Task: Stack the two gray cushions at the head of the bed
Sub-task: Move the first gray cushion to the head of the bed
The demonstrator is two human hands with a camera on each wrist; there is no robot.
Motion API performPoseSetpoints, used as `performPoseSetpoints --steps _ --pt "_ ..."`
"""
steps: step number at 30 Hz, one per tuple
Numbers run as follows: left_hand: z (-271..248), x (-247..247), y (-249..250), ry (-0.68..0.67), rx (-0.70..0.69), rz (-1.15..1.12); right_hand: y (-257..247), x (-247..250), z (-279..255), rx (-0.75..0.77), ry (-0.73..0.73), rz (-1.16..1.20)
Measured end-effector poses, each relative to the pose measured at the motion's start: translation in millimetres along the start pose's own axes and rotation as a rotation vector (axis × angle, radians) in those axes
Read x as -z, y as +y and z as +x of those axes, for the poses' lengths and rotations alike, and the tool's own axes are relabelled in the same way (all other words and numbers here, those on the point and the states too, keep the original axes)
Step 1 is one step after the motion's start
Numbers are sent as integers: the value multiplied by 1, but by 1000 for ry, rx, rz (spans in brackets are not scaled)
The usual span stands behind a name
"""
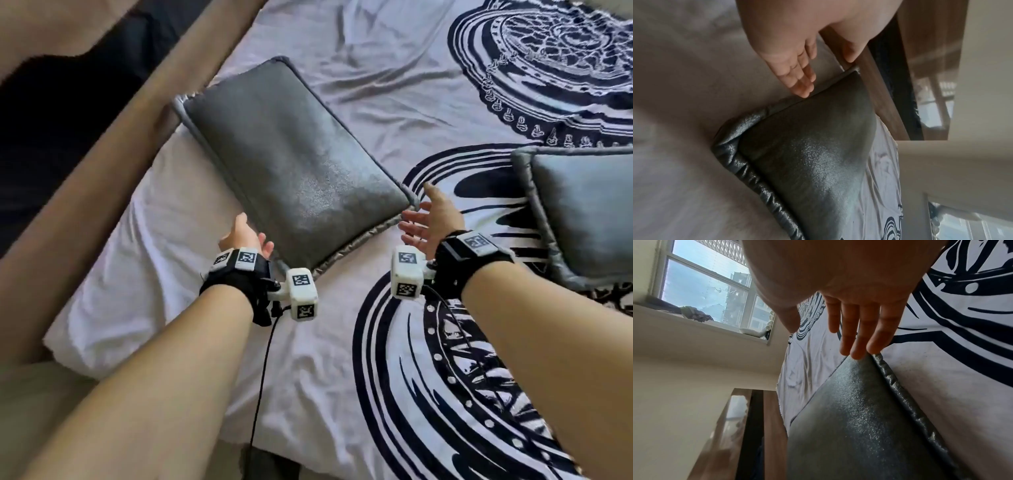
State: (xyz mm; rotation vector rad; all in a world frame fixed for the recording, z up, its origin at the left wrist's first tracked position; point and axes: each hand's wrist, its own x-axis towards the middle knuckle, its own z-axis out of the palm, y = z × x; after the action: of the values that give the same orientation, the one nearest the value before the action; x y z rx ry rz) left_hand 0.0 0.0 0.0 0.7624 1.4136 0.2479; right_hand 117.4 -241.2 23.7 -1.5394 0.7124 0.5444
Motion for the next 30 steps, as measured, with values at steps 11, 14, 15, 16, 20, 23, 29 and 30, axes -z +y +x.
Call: performPoseSetpoints --steps 11,14,15,16,20,23,29,30 --pt "84 -26 -43 69 -82 289 10 -22 94 26 117 18" --pt "97 -24 -54 40 -110 341 10 -25 108 88 173 12" --pt "100 -22 -56 28 -118 380 12 -26 111 96 166 5" --pt "102 -19 -58 22 -121 431 14 -26 113 94 165 -2" --pt "108 -16 -62 -94 -197 441 10 -25 109 102 141 -18" --pt "112 -17 -57 -129 -252 433 0 -25 101 88 126 -50" --pt "98 19 -19 -98 -195 391 4 -32 105 81 175 -105" --pt "98 30 -12 -88 -184 454 9 -33 113 81 198 -120"
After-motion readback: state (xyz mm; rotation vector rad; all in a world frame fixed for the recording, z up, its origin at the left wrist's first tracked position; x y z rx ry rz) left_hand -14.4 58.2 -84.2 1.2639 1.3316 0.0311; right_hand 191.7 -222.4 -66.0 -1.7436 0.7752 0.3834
